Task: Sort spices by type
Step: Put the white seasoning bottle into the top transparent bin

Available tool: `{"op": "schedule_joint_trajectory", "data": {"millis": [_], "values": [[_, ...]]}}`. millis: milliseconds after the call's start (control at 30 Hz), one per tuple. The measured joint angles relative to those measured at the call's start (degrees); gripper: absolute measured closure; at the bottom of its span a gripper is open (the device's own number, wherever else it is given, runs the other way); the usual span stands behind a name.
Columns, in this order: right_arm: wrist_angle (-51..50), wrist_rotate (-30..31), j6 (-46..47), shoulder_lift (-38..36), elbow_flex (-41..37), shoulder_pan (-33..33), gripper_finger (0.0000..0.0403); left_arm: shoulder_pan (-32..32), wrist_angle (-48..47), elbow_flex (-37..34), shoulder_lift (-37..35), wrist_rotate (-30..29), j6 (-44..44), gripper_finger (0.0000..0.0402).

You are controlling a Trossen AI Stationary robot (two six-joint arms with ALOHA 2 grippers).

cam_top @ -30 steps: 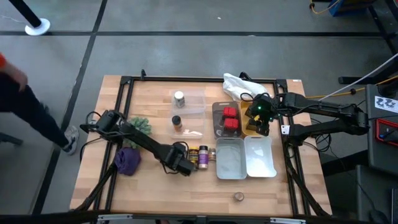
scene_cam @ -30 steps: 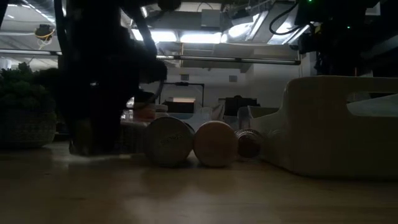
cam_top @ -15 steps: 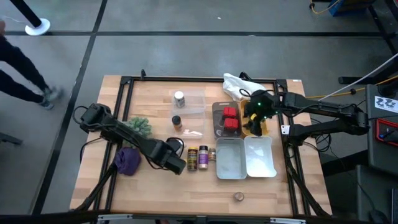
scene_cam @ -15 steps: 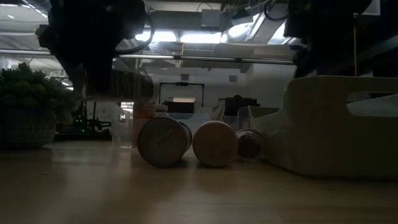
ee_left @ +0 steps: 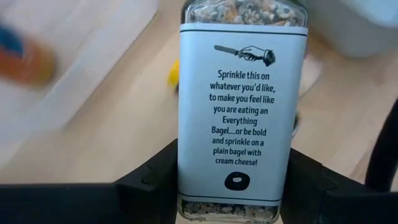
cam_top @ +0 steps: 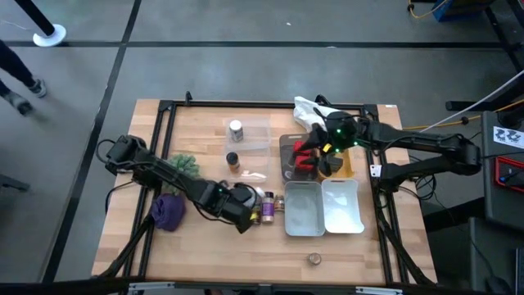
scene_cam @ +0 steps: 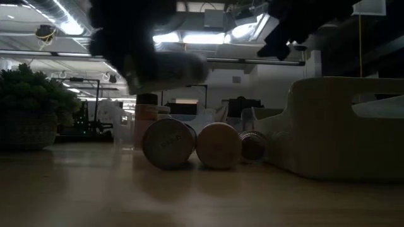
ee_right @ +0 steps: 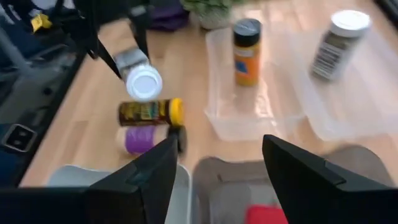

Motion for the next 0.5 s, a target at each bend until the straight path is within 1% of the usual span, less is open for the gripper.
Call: {"op": "schedule_joint_trajectory", "data": {"millis": [67,167,233,333,500], "values": [[1.91,-2.42,0.02,1.55,0.00,0.01,0.0166,1.00,3.34,0.00,-0.01,-0.03,3.75,0.0219],[4.08,-6.77,-0.02,4.27,0.00,1.06,0.0166,2.79,5.78,0.02,0.00,0.01,8.14,0.0219],[5.16,-8.03,-0.19,5.75,0.00,2.23,0.0166,3.91,7.80,0.02,0.00,-0.04,10.86,0.0219],[6.46,-6.88,-1.28,8.01,0.00,5.03,0.0166,5.26,10.00,0.02,0.00,-0.12,14.67,0.0217],[10.77,-0.81,-1.53,10.89,0.00,9.58,0.0166,6.75,13.71,0.02,0.00,0.12,19.28,0.0219]]}}
